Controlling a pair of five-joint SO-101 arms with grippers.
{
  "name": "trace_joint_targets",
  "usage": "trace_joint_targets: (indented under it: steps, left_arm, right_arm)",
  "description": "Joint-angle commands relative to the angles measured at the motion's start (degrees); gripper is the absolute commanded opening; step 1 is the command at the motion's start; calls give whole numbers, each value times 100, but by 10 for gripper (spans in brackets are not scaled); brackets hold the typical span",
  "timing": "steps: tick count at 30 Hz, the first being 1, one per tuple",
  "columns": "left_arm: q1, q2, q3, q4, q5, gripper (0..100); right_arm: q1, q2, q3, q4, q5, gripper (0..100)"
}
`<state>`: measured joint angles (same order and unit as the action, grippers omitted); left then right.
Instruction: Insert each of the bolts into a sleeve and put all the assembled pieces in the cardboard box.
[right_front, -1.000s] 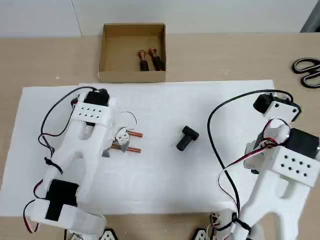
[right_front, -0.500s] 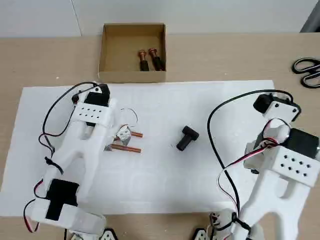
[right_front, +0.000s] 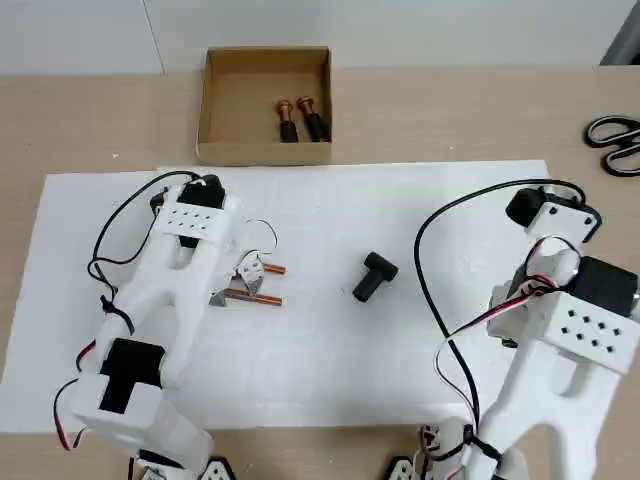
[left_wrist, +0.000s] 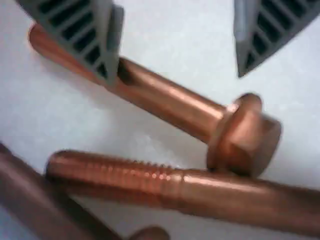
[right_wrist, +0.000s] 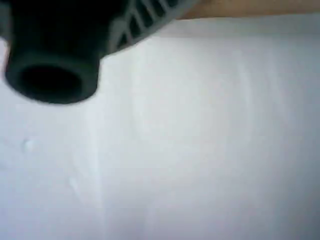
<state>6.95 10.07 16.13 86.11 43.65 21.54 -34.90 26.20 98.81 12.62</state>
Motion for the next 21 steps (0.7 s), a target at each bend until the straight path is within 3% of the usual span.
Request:
trace_joint_targets:
  steps: [1, 14, 21]
  left_arm:
    - [-35, 167, 22, -44, -18, 148]
    - [-176, 220, 57, -563, -18, 148]
    - [-220, 220, 57, -413, -35, 148]
  right_arm:
    - [48, -110, -26, 40, 44, 4]
    - [48, -110, -26, 40, 44, 4]
    - [48, -110, -18, 40, 44, 4]
